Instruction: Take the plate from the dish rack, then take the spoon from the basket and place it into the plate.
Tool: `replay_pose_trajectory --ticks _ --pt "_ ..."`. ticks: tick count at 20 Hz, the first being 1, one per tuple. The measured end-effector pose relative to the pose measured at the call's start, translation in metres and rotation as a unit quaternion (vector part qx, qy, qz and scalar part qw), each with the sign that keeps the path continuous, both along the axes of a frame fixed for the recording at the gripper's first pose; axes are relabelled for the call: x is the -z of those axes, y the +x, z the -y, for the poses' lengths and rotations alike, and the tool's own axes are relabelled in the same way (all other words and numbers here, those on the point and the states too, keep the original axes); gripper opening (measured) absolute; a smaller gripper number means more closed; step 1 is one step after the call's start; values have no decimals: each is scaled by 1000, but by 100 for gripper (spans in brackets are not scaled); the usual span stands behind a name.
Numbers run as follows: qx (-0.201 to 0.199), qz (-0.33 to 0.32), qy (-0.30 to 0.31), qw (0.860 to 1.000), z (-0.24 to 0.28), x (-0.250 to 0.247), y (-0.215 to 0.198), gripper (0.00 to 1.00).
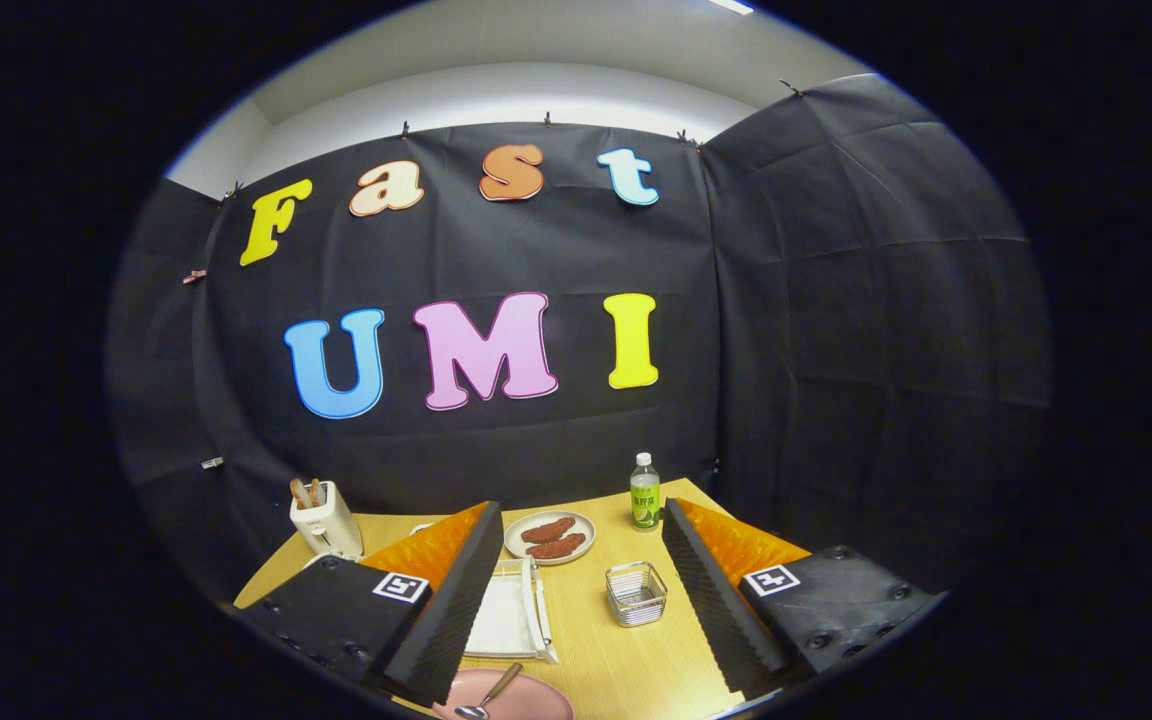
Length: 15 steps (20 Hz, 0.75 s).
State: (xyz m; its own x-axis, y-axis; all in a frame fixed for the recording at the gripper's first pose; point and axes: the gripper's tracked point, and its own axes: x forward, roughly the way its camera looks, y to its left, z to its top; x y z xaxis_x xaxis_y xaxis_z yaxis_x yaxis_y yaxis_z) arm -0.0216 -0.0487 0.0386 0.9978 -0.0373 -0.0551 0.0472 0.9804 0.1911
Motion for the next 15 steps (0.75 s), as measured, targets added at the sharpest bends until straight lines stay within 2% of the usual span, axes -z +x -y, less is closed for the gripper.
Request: replay_pose_trajectory --ticks 8,15 --pt "-19 -1 -17 1000 -12 0 5 98" --pt "-26 -16 -4 1000 -14 9 13 98"
